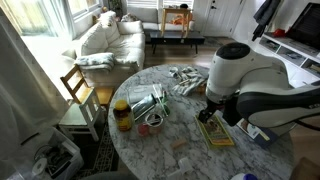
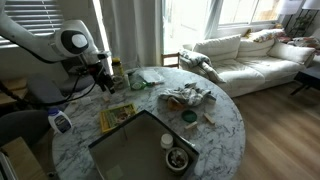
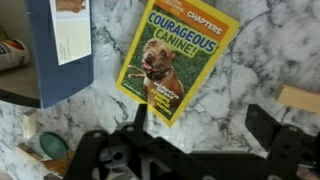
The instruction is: Put the wooden block in the middle of the book
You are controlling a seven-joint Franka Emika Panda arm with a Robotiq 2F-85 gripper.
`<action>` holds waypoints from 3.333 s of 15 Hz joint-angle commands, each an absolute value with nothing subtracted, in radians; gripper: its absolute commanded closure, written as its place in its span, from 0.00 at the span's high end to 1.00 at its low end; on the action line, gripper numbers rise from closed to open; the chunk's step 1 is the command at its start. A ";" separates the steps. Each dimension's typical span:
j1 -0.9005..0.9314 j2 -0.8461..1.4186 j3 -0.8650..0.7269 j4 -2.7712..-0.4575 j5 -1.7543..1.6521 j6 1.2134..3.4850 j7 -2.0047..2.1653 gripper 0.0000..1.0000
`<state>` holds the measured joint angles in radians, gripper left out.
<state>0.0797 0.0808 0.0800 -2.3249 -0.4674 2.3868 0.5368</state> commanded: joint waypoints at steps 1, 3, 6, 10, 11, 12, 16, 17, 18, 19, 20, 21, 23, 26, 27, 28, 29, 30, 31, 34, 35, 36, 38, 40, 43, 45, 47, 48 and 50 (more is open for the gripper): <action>0.096 0.084 0.068 -2.327 -0.461 2.398 0.524 1.00; 0.097 0.086 0.068 -2.329 -0.460 2.404 0.517 1.00; 0.096 0.107 0.082 -2.333 -0.420 2.443 0.405 1.00; 0.103 0.147 0.088 -2.325 -0.435 2.494 0.195 1.00; 0.105 0.157 0.091 -2.324 -0.429 2.510 0.142 1.00; 0.106 0.169 0.094 -2.320 -0.429 2.531 0.092 1.00; 0.098 0.223 0.132 -2.302 -0.333 2.604 -0.156 1.00; 0.094 0.238 0.146 -2.292 -0.298 2.599 -0.226 1.00; 0.090 0.255 0.162 -2.281 -0.260 2.592 -0.295 1.00; 0.089 0.271 0.177 -2.270 -0.234 2.581 -0.356 1.00; 0.085 0.289 0.191 -2.259 -0.210 2.573 -0.418 1.00; 0.086 0.303 0.200 -2.248 -0.202 2.579 -0.458 1.00; 0.093 0.329 0.198 -2.229 -0.233 2.584 -0.506 1.00; 0.099 0.357 0.188 -2.211 -0.284 2.591 -0.552 1.00; 0.103 0.365 0.184 -2.206 -0.296 2.603 -0.552 1.00; 0.103 0.374 0.184 -2.203 -0.304 2.624 -0.556 1.00; 0.102 0.382 0.185 -2.200 -0.308 2.645 -0.557 1.00; 0.106 0.390 0.180 -2.195 -0.326 2.660 -0.553 1.00; 0.109 0.402 0.179 -2.186 -0.338 2.670 -0.551 0.94; 0.118 0.432 0.172 -2.162 -0.384 2.690 -0.544 0.82; 0.118 0.440 0.173 -2.156 -0.391 2.692 -0.547 0.76; 0.120 0.446 0.171 -2.149 -0.401 2.692 -0.547 0.80; 0.113 0.457 0.183 -2.137 -0.395 2.690 -0.559 0.95; 0.109 0.468 0.198 -2.127 -0.381 2.684 -0.578 1.00; 0.121 0.484 0.195 -2.117 -0.395 2.686 -0.581 1.00; 0.138 0.492 0.176 -2.112 -0.426 2.702 -0.575 1.00; 0.156 0.499 0.155 -2.104 -0.465 2.711 -0.559 0.74; 0.162 0.503 0.145 -2.099 -0.483 2.712 -0.555 0.65; 0.166 0.507 0.134 -2.095 -0.502 2.710 -0.558 0.48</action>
<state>0.1445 0.4837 0.1673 -2.1111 -0.4537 2.6883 -0.5693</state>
